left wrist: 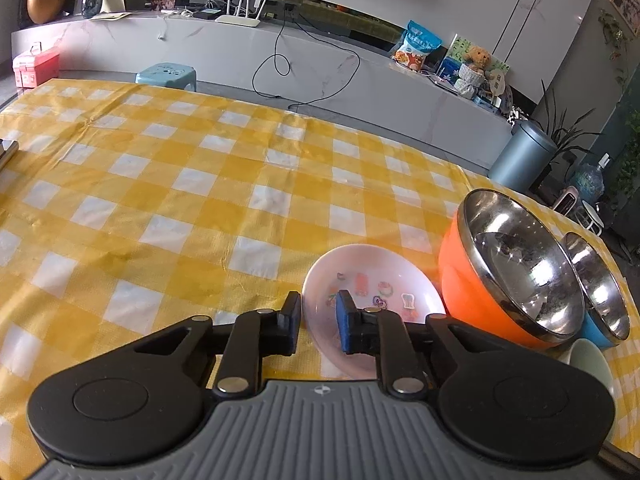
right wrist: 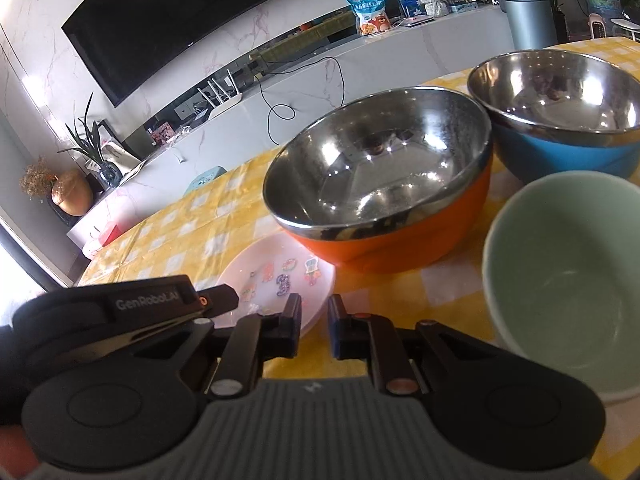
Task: Organize plates and bowls
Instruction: 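Move both grippers to the small pink plate rim and close them, then carry the pink plate onto the glass plate stack with both grippers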
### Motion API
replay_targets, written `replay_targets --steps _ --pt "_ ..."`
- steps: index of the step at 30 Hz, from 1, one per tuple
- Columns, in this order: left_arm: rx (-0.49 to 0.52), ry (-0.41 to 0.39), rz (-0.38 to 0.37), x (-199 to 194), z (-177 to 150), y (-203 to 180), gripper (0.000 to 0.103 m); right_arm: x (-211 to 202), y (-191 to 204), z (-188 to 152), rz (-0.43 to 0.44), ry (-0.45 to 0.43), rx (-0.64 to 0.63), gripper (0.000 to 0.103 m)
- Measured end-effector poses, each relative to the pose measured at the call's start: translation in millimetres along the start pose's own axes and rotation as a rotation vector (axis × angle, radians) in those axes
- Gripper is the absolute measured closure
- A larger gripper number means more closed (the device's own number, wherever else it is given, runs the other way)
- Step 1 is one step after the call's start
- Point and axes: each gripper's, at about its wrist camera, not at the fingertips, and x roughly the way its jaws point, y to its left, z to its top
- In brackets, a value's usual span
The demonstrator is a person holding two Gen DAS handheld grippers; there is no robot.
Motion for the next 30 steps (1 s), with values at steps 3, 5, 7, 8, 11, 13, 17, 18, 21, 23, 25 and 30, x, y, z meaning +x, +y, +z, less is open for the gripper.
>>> replay_targets --steps 3,5,7,8,11,13,17,18,21,23,25,30 --pt "0.017 -0.010 0.016 0.4 -0.8 -0.8 0.095 2.6 1.9 0.6 -0.012 -0.003 -0.009 0.093" --pt "0.022 -0.012 0.019 -0.9 -0.9 0.4 0.099 3.6 2.9 0.8 -0.023 -0.007 -0.017 0.095" --pt "0.027 -0.015 0.016 -5.2 -1.5 0.6 0.099 3.5 3.0 2.0 -0.026 -0.007 -0.019 0.096" --pt "0.032 -0.018 0.017 -8.8 -1.9 0.0 0.099 2.9 3.2 2.3 -0.025 -0.005 -0.019 0.096" --pt "0.020 -0.018 0.024 -22.7 -3.4 0.6 0.099 -2.1 5.0 1.5 -0.016 -0.001 -0.024 0.097" --pt "0.004 -0.020 0.021 -35.0 -4.8 2.0 0.099 -10.4 6.3 0.6 -0.007 -0.001 -0.032 0.098" --pt "-0.043 -0.022 0.019 -65.8 -12.1 4.2 0.100 -35.1 7.6 -4.3 0.021 0.003 -0.030 0.099" --pt "-0.062 -0.020 0.019 -74.1 -14.7 5.0 0.100 -42.9 8.5 -6.3 0.028 0.002 -0.031 0.099" --pt "-0.131 -0.019 0.016 -102.0 -24.6 10.0 0.100 -67.1 11.2 -11.7 0.054 0.005 -0.028 0.100" --pt "-0.178 -0.017 0.014 -119.5 -32.7 14.3 0.100 -83.1 12.4 -17.6 0.076 0.014 -0.023 0.101" --pt "-0.198 -0.025 0.022 -136.1 -41.7 16.9 0.100 -99.7 13.6 -25.5 0.093 0.023 -0.023 0.101" --pt "-0.226 -0.024 0.055 -171.4 -66.0 19.4 0.100 -135.2 22.8 -47.8 0.119 0.045 -0.057 0.101"
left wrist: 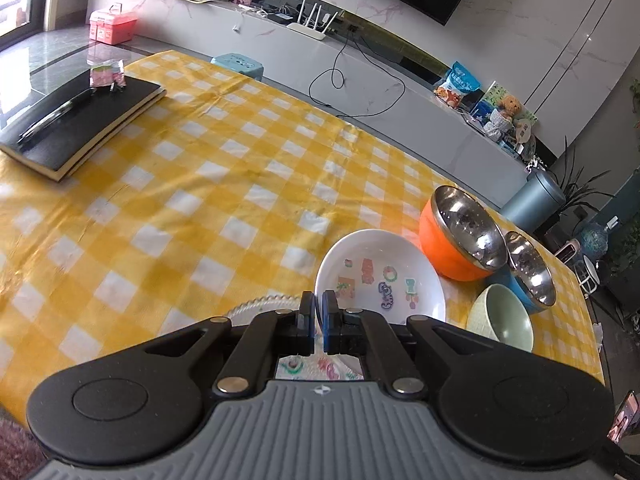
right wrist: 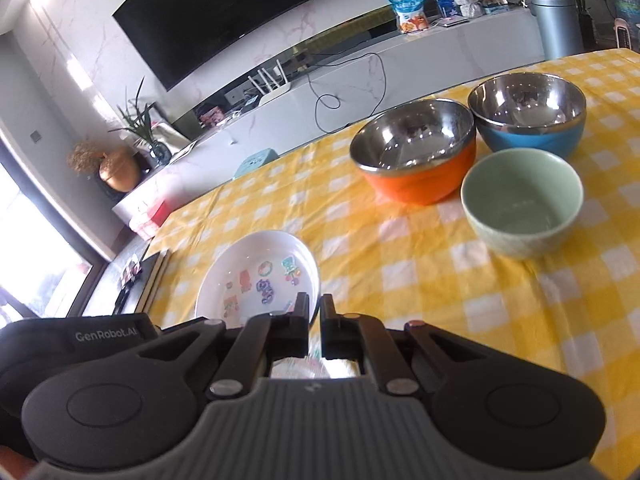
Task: Organize plates and bowls
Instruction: 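Carry the pink plate onto the glass plate stack with both grippers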
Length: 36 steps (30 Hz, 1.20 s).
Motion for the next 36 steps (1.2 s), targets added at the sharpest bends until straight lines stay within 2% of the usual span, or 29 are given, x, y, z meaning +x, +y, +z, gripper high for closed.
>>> replay_targets --steps 6,14,25,36 --pt "-0.010 0.006 0.035 -25.5 -22.2 8.8 0.100 -23.8 8.7 -28.2 0.006 0.035 -0.037 0.101" --pt "-0.021 0.046 0.069 -31.2 -45.6 21.5 0.100 -33.7 8.2 -52.8 0.009 0.079 -0.082 0.102" --pt "-0.032 0.066 0.077 -13.8 -53.2 27.8 0.091 -17.0 -2.1 -57.1 0.015 0.118 -0.017 0.103" --pt "0.009 0.059 0.093 -2.4 -52.5 26.9 0.090 -2.0 -3.8 -57.9 0.008 0.130 -0.021 0.103"
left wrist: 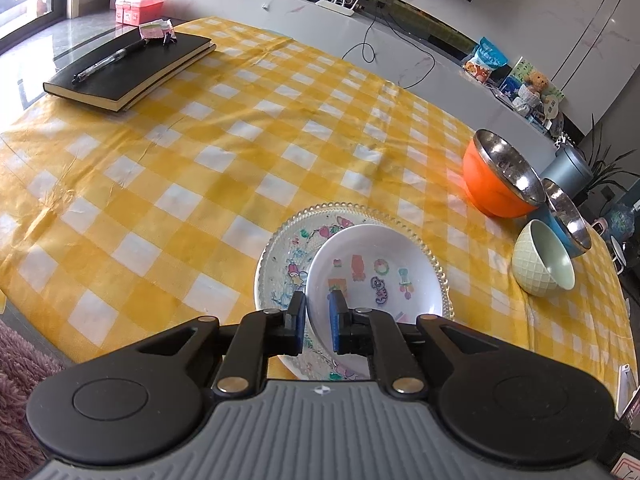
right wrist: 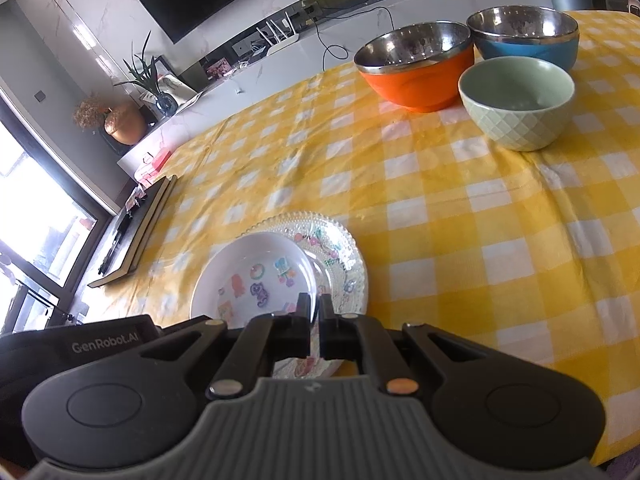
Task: Organize plates and bowls
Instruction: 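Carry the pink plate onto the glass plate stack with both grippers, then open both grippers to release the pink plate on the stack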
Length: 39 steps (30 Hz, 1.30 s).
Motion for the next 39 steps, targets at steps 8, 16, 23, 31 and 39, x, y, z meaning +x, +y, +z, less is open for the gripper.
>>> replay_targets --steps 8,16,23,31,39 --pt "0.010 -0.005 -0.005 5.3 -2.2 2.1 0.090 3.7 -0.4 -2.6 -0.001 0.000 -0.009 0.102" --pt "0.017 -0.029 0.010 3.8 -2.2 2.7 0.075 2.4 2.2 -3.1 -0.011 -0.017 -0.039 0.097" --pt "0.030 -0.071 0.009 -4.1 -0.1 1.2 0.059 -4.1 5.5 -2.3 -0.003 -0.048 -0.062 0.093" --pt "0.090 -0.152 -0.020 -25.7 4.6 -10.5 0.050 -19.7 16.3 2.9 -0.007 -0.109 -0.150 0.083" --pt "0.169 -0.183 -0.072 -42.0 2.6 -30.7 0.046 -46.7 5.3 17.3 -0.018 -0.154 -0.174 0.076"
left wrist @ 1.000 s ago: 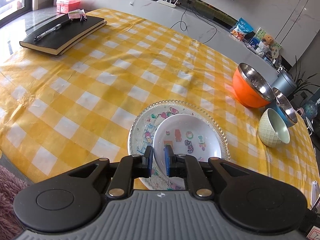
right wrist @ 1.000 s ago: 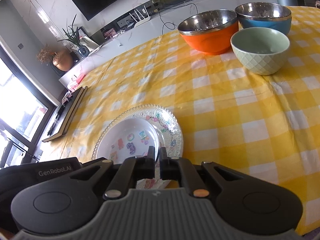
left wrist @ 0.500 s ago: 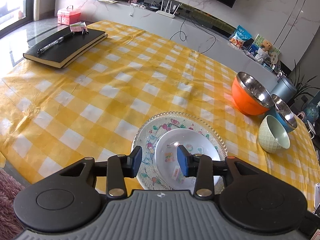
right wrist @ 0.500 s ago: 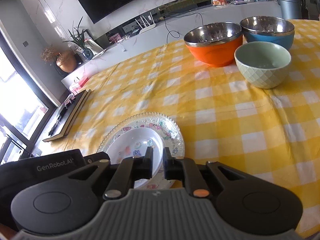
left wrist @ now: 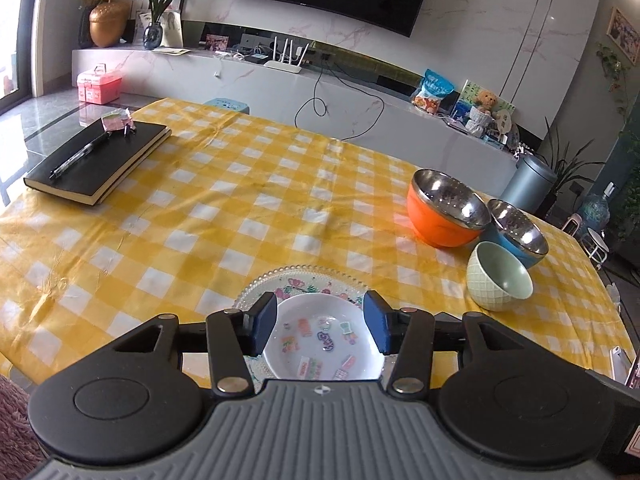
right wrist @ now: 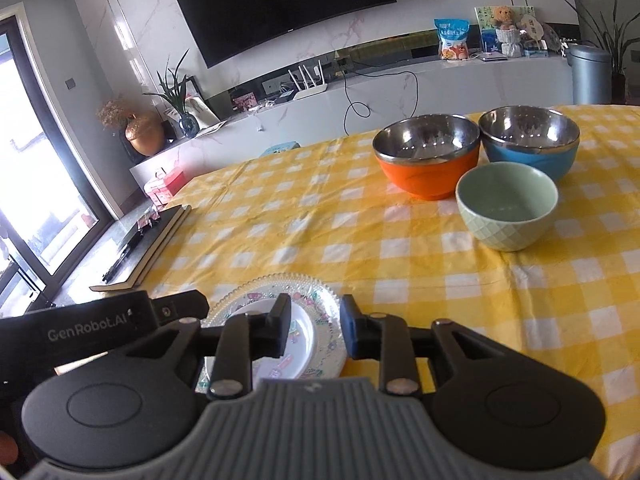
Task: Organize plates and bowls
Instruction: 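Open both grippers to release the pink plate on the stack, then move both grippers to the rim of the orange steel bowl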
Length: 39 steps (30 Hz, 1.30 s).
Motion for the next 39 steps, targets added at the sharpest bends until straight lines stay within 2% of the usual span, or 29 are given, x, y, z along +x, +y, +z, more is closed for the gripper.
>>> replay_targets --steps 9,19,23,29,34,39 --pt "0.081 -0.009 -0.079 -4.3 7.9 -39.9 0.041 -26.3 -34.6 17.2 -0.047 0.005 -0.016 0.069" --pt "0.129 -0.001 -0.165 22.1 39.6 -90.3 0.041 -34.4 -76.4 66.3 -0.098 -0.047 -0.008 0.068" --pt "0.137 0.010 -0.167 43.5 56.8 -102.6 0.041 -20.5 -92.0 89.2 -0.115 -0.049 0.038 0.067" --pt "0.186 0.046 -0.113 83.7 76.9 -112.5 0.042 16.5 -117.4 116.4 -0.101 -0.001 0.155 0.068" --pt "0.194 0.074 -0.093 118.5 92.1 -115.0 0.052 52.1 -132.1 135.6 -0.090 0.036 0.237 0.071" --pt "0.213 0.091 -0.073 155.2 103.5 -114.8 0.057 83.3 -138.0 146.8 -0.100 0.074 0.274 0.077"
